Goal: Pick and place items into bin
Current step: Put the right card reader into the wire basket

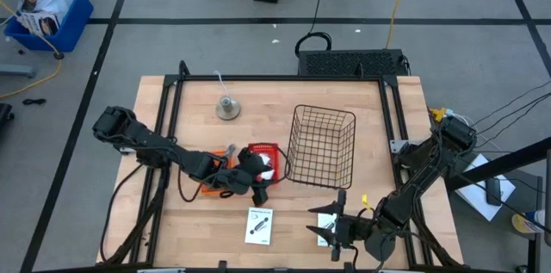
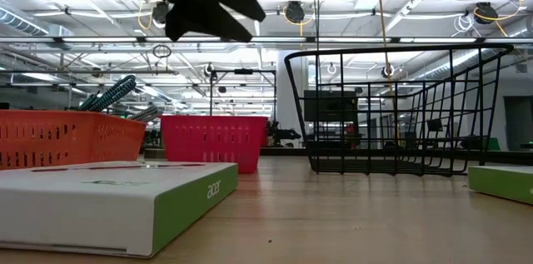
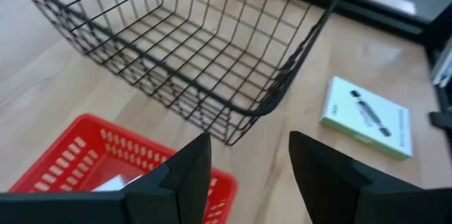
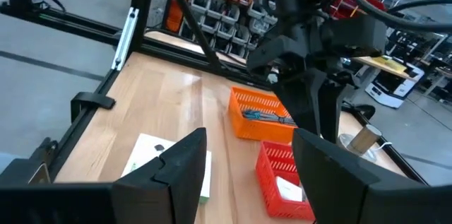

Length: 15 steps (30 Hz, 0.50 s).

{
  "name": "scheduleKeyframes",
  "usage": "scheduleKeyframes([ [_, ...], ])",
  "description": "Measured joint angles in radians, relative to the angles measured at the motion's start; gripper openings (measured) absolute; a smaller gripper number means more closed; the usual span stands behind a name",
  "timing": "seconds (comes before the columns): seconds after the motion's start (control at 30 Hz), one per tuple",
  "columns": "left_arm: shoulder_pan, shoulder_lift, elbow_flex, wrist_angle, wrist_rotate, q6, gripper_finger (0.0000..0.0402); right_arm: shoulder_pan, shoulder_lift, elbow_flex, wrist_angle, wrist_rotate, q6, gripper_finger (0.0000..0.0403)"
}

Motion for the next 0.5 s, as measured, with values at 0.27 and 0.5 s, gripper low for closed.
scheduleKeyframes([
  [0.27,-0.046,-0.001,0.000,0.059,0.040,0.125,0.0196,0.033,0.000,0.000,-0.002,-0.006,-0.018,0.0201],
  [0.5,-0.096,-0.001,0.000,0.147,0.143,0.253,0.0196,0.088,0.000,0.000,-0.088,-0.010,0.039,0.0201],
])
